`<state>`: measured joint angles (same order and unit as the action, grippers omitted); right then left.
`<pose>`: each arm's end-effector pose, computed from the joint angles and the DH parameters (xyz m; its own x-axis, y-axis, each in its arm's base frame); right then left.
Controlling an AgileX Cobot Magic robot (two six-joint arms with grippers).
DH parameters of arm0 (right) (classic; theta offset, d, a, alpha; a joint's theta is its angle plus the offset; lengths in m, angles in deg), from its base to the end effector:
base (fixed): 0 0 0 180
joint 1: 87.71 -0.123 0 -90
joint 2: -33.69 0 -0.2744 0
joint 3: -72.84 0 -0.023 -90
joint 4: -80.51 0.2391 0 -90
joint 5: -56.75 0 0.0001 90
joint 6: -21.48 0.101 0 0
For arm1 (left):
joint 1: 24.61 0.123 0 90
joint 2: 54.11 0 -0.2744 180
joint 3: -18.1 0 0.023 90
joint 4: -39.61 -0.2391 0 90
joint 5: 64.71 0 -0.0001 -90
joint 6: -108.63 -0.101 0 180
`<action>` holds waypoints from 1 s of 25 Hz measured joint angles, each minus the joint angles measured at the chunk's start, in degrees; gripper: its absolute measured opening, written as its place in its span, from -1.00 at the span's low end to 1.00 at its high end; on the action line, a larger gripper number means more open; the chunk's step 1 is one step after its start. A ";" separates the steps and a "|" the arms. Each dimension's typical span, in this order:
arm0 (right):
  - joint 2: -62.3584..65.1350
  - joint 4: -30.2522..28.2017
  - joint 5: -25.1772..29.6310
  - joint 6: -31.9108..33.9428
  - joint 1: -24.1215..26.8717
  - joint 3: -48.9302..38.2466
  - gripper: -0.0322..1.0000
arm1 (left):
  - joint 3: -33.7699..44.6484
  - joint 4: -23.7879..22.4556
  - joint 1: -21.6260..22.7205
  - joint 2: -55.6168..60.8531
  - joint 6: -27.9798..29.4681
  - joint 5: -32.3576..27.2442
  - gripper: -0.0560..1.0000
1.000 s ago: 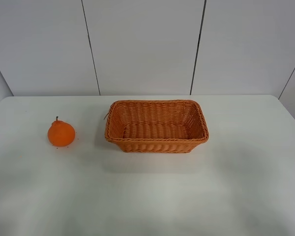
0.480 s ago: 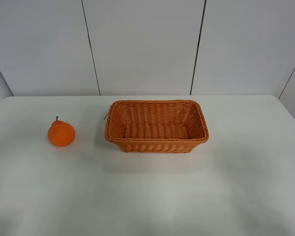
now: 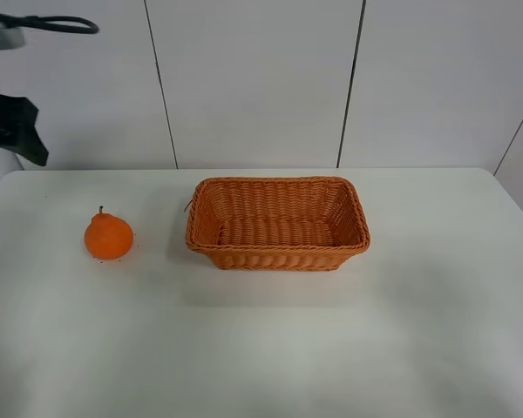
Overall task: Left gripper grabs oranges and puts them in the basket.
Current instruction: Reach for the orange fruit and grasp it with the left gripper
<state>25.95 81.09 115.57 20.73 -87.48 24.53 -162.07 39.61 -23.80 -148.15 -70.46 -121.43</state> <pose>0.0052 0.0009 0.2700 -0.4205 -0.0062 -0.9073 -0.0071 1.0000 -0.0035 0.3089 0.0044 0.3155 -0.8707 -0.0282 -0.4910 -0.0280 0.9996 -0.0078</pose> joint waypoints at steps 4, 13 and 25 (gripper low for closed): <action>0.00 0.00 0.00 0.00 0.00 0.00 0.41 | -9.68 0.00 0.00 -14.83 0.00 0.09 0.75; 0.00 0.00 0.00 0.00 0.00 0.00 0.41 | -21.87 0.40 0.00 -34.92 0.00 -0.94 0.75; 0.00 0.00 0.00 0.00 0.00 0.00 0.41 | -22.21 2.85 0.00 -41.10 -2.88 -1.50 0.74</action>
<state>25.95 81.09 115.57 20.73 -87.48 24.53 -184.28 42.46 -23.80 -189.26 -73.34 -122.92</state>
